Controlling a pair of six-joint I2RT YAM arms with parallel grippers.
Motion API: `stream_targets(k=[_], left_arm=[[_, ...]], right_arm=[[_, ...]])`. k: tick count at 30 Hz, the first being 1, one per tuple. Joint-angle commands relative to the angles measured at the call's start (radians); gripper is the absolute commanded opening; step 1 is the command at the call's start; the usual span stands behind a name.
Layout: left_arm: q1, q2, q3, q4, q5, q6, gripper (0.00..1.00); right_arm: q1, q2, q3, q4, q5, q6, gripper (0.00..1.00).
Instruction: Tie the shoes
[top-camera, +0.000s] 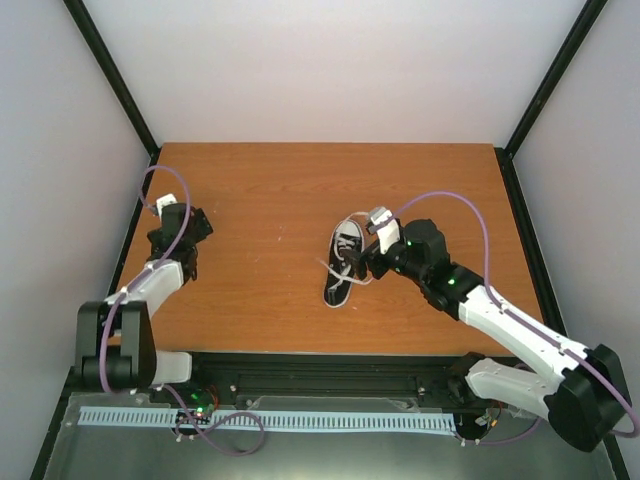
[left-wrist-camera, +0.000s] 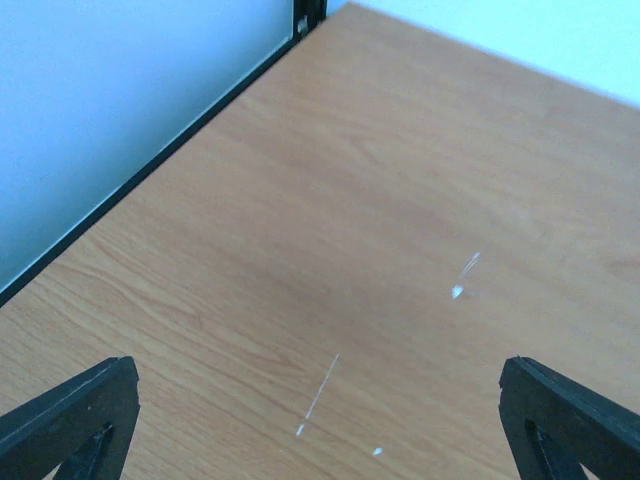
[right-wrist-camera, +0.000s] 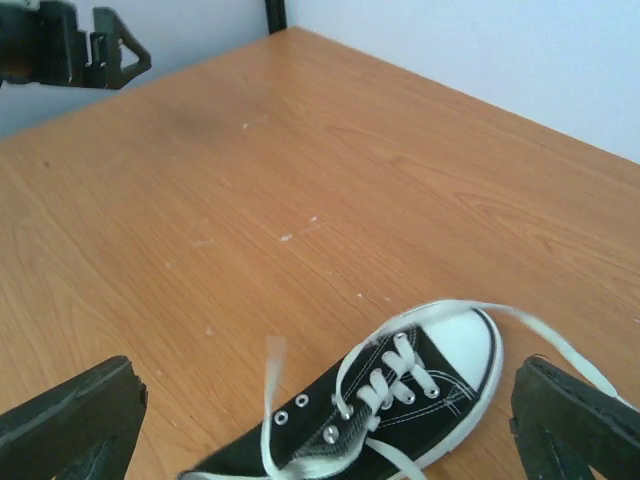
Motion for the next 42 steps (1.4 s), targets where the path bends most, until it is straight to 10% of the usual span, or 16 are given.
stream_targets(k=[1,8,13,23,42], left_arm=[[0.000,-0.110,-0.008,-0.008,0.000,-0.083,1.00],[-0.041,-0.209,0.072,-0.218,0.238,-0.206,0.99],[-0.260,-0.204,0.064,-0.220,0.386,-0.294,0.99],[-0.566,0.084,0.010,0.119,0.798,-0.418,0.94],[-0.634,0.457,0.237,0.118,0.825,-0.423,0.79]], right_arm=[[-0.004,-0.070,-0.020,0.027,0.034,0.137,1.00],[-0.157,-0.035,-0.002,-0.028,0.021,0.350,1.00],[-0.364,0.056,-0.084,0.029,-0.122,0.616,0.99],[-0.352,0.206,-0.142,0.062,-0.193,0.622,0.95],[-0.137,0.383,-0.112,0.042,-0.063,0.632,0.72]])
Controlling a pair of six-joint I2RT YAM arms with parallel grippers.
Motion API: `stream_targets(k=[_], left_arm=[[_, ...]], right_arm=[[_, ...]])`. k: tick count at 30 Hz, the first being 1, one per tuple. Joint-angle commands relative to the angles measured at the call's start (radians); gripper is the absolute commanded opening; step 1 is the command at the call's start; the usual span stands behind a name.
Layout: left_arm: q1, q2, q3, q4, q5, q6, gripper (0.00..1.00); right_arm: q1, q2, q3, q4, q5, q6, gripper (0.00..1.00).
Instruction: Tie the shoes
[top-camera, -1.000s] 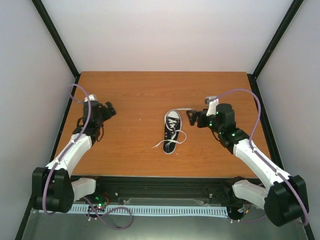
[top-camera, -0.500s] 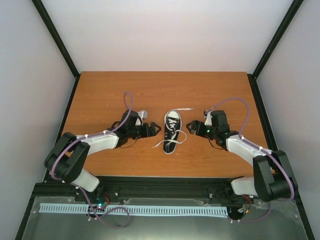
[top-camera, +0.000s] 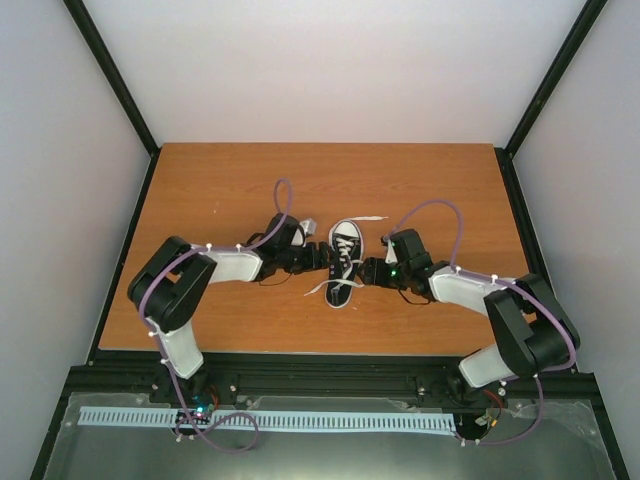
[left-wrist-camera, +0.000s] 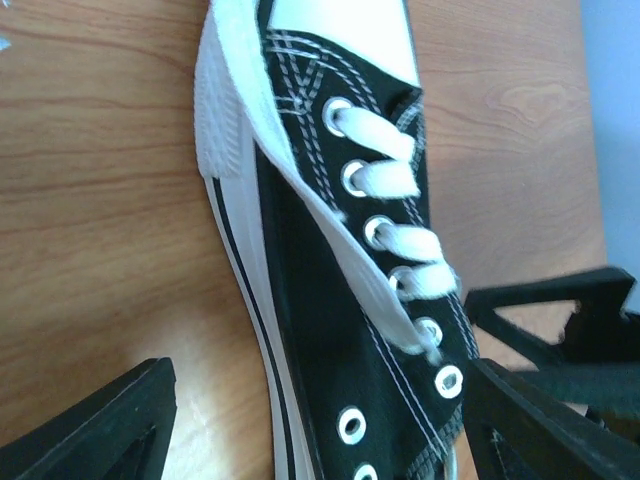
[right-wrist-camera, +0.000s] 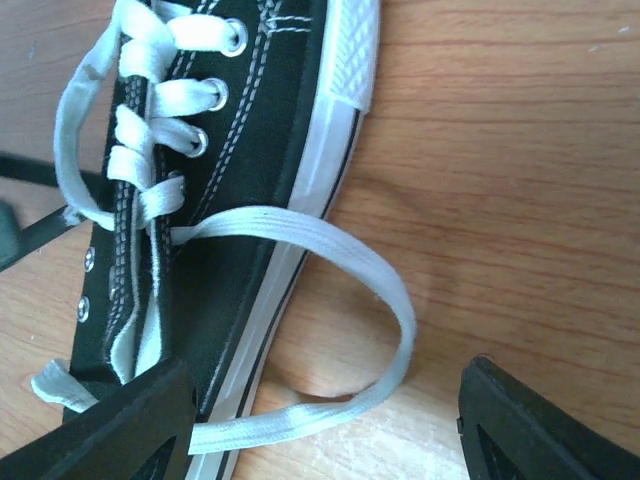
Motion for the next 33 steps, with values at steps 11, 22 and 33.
stream_targets(k=[11,22,33], left_arm=[[-0.007,0.151,0.090,0.045,0.011,-0.045,0.55],[-0.007,0.162,0.089,0.048,0.016,-0.052,0.44],[-0.006,0.153,0.084,0.031,0.009,-0.039,0.38]], right_arm=[[0.075,-0.140,0.010,-0.006,-0.123,-0.280,0.70],[0.144,-0.007,0.085,0.013,-0.098,-0.366,0.48],[0.212,0.131,0.149,-0.018,0.009,-0.398,0.28]])
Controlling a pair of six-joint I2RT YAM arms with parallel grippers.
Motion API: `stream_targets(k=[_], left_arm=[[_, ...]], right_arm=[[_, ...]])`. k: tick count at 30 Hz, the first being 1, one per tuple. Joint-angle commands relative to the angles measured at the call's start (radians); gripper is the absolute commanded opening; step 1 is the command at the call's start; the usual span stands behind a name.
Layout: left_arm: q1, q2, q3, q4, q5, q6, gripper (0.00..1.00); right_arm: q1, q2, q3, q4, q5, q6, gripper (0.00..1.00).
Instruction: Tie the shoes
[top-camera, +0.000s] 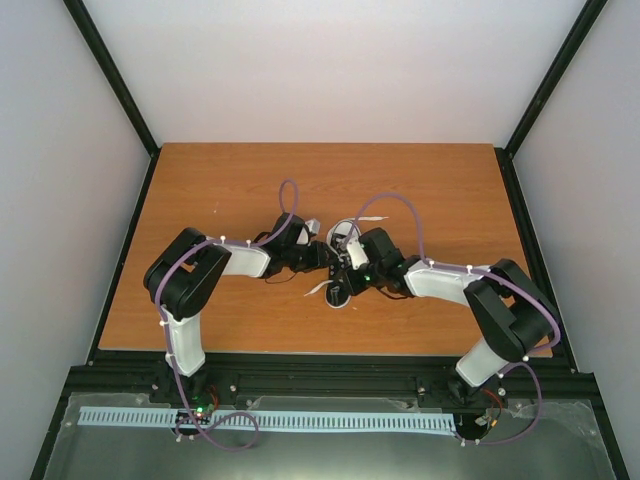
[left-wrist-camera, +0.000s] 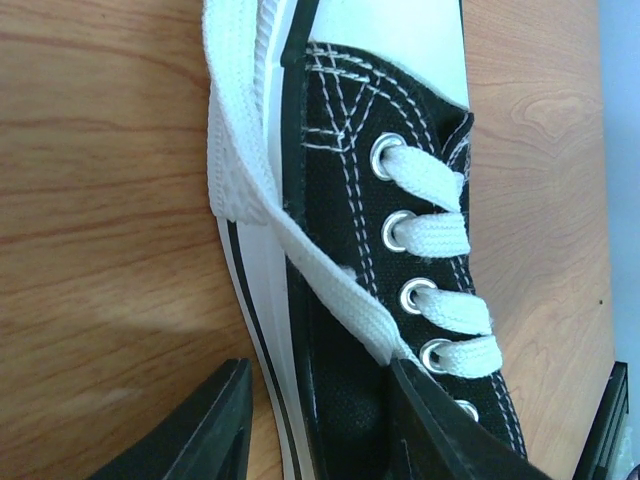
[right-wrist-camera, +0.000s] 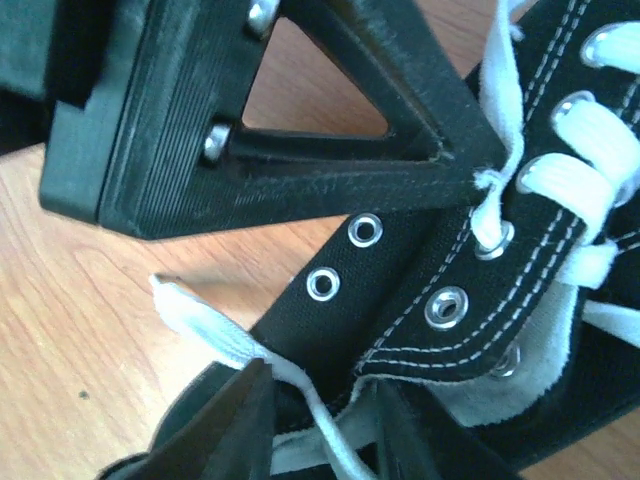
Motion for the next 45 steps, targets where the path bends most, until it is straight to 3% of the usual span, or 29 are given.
stream_targets(k=[1,10,18,24,32,41,43,45], left_arm=[[-0.007,0.013,0.012,-0.025,-0.007,0.010,0.37],[-0.007,0.018,0.021,-0.036,-0.002,0.045,0.22],[-0.007,-0.004,0.004,-0.036,-0.015,0.073,0.01],[-0.008,-0.064,-0.052,-0.040,-0.002,0.073,0.01],[-0.061,-0.207,-0.141,-0.163,-0.032,0.041,0.01],[-0.138,-0.398,-0.241,-0.284,-0.110,-0.040,0.01],[-0.149,-0.418,-0.252,-0.286,-0.121,-0.047,0.06],[-0.150,-0.418,-0.261,-0.275,-0.122,-0.055,0.18]], right_arm=[[0.026,0.014,0.011,-0.018,0.083,-0.015,0.24],[0.026,-0.115,-0.024,-0.069,0.187,0.037,0.03],[0.024,-0.291,-0.003,-0.219,0.453,0.119,0.03],[-0.053,-0.439,0.049,-0.334,0.639,0.173,0.03],[-0.145,-0.484,-0.007,-0.310,0.611,0.298,0.03],[-0.203,-0.491,-0.119,-0.311,0.684,0.507,0.03],[-0.226,-0.497,-0.180,-0.276,0.699,0.567,0.03],[-0.268,-0.492,-0.240,-0.231,0.646,0.609,0.04]])
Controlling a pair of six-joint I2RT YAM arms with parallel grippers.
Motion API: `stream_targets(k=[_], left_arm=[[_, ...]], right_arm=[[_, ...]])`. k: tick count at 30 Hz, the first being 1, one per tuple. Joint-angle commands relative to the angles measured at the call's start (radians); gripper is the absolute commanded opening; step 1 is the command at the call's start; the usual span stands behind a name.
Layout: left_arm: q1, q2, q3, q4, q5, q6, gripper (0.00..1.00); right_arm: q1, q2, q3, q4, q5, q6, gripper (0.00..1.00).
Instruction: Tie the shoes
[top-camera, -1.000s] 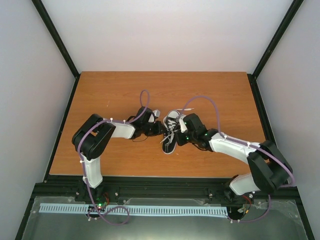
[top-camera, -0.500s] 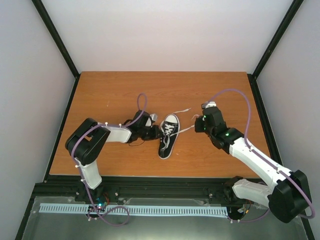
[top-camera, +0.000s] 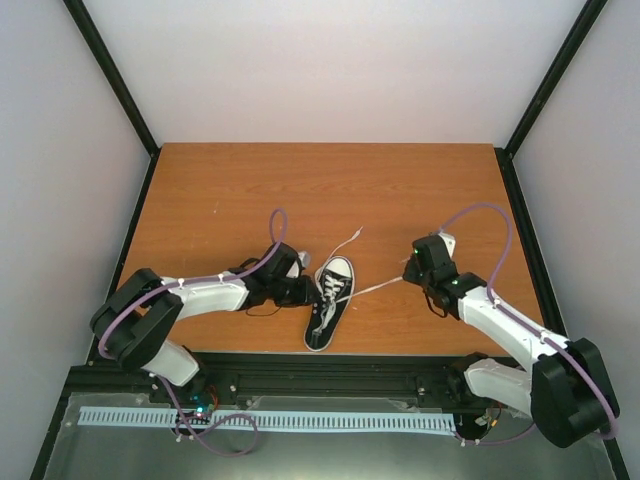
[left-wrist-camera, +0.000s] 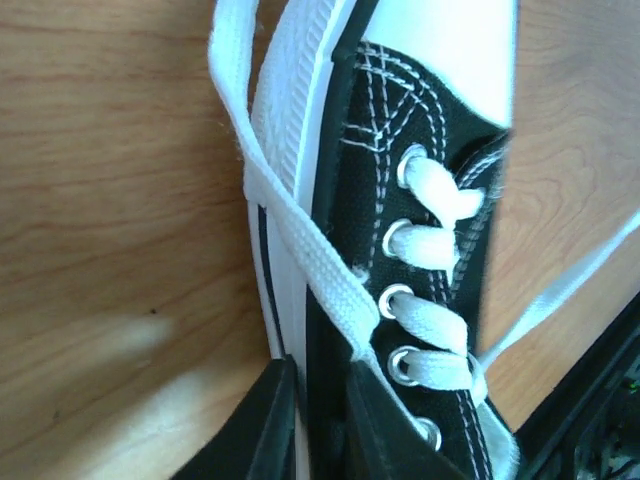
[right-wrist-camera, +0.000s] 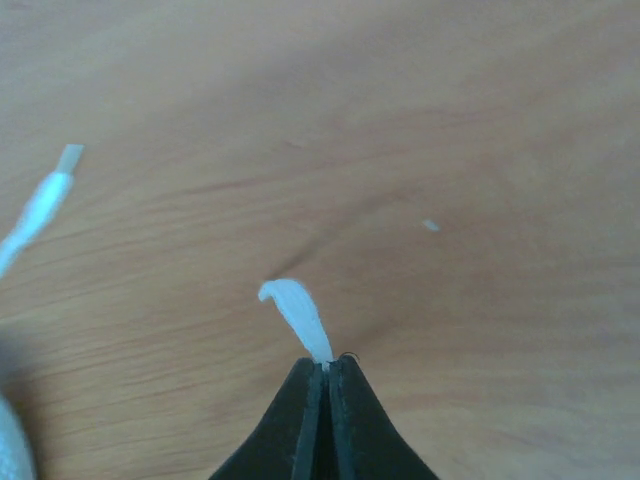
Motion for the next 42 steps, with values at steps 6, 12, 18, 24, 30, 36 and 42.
stream_targets(k=[6,12,18,24,30,36,42], left_arm=[[-0.015,-0.064,0.029,-0.058,-0.096,0.011,0.93],[0.001,-0.222,0.137,-0.240,-0.266,0.139,1.00],[0.146,-0.310,0.234,-0.314,-0.238,0.244,1.00],[0.199,-0.300,0.224,-0.207,-0.270,0.282,1.00],[0.199,-0.266,0.055,0.051,-0.357,0.336,1.00],[0.199,-0.287,-0.053,0.172,-0.420,0.359,1.00],[0.199,-0.275,-0.079,0.184,-0.460,0.365,1.00]], right_arm=[[-0.093,-0.001,-0.160,0.110,-0.057,0.172,0.67],[-0.094,-0.105,-0.131,0.074,-0.028,0.070,1.00],[-0.094,-0.167,-0.061,0.065,-0.011,-0.061,1.00],[-0.092,-0.056,0.022,0.114,-0.192,-0.103,1.00],[-0.075,0.196,0.158,0.108,-0.359,-0.142,0.99],[-0.017,0.458,0.359,-0.007,-0.327,-0.148,0.97],[0.067,0.669,0.552,-0.045,-0.289,-0.103,0.90]])
